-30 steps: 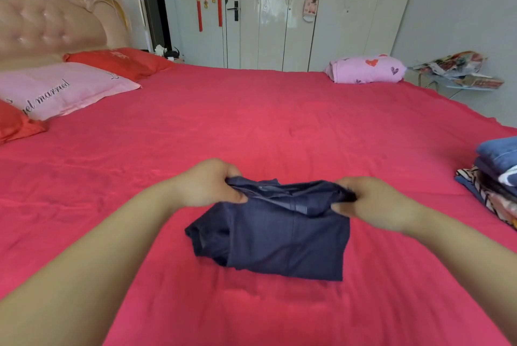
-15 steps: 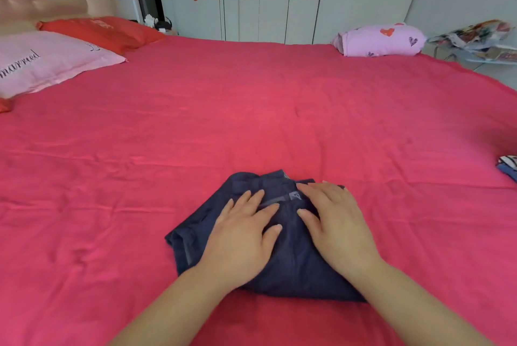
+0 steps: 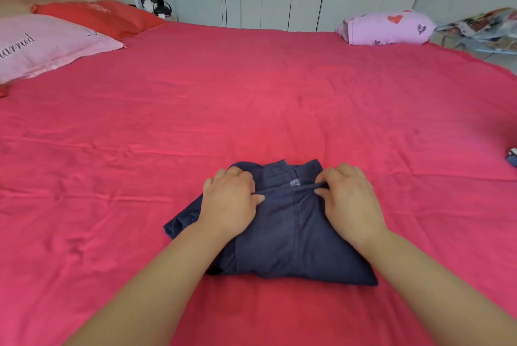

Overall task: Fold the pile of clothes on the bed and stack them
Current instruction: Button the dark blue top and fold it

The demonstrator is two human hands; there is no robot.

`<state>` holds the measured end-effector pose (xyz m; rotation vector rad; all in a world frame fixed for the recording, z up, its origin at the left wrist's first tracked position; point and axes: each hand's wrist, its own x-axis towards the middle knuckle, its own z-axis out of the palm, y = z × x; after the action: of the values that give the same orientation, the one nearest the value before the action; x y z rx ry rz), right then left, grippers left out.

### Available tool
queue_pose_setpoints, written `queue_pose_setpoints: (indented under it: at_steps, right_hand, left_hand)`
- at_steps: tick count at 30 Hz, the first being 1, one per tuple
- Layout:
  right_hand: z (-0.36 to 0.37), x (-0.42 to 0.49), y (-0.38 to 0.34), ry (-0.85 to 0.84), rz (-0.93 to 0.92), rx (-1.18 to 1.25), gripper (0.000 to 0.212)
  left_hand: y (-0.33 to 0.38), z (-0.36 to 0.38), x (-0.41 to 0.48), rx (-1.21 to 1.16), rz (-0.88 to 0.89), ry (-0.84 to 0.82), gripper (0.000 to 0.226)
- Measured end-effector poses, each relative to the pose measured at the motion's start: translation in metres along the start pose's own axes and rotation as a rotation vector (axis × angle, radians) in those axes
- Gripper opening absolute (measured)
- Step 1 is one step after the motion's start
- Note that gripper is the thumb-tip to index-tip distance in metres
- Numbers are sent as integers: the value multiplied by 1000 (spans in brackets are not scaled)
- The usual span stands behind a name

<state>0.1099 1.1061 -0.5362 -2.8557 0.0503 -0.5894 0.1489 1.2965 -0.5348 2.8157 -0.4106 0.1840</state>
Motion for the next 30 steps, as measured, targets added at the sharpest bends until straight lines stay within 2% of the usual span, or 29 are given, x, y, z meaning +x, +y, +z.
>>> queue_pose_setpoints:
  at_steps: [4,5,8,9,11,13,16,18,19,21,23,30]
  right_hand:
    - [1,1,2,37,55,25,16]
    - [3,0,1,-1,72,10,22]
    - [8,-1,1,-216,161,-51,44]
    - [7,-1,2,-234,173,-43,50]
    - [-4,0,-3,-149,105,1,56]
    - [-16,-2,-15,-110,-13,41,52]
    - [-12,-13,-31,-334,-101,-17,48]
    - [6,-19,-26,-501,-13,-37,50]
    - [15,-21,-22,-531,32,-26,50]
    - [26,-24,-16,-524,72,-35,49]
    - [33,-24,-14,-490,73,-62,49]
    - [48,-19,-9,-478,124,-24,47]
  left_hand:
    - [6,-3,8,-34,38,221,12]
    - [7,0,9,-14,43,227,10]
    - [9,18,13,57,47,61,18]
    - [8,20,14,51,40,23,24]
    - [6,18,17,42,55,33,36]
    - [6,9,15,59,94,75,47]
    - [19,-6,1,34,126,138,53]
    - [32,-5,-14,75,185,84,50]
    - [35,1,-21,101,206,9,51]
    - [31,18,-26,135,175,-191,52]
    - [19,32,-21,137,110,-290,53]
    - [2,57,-3,44,61,-286,54]
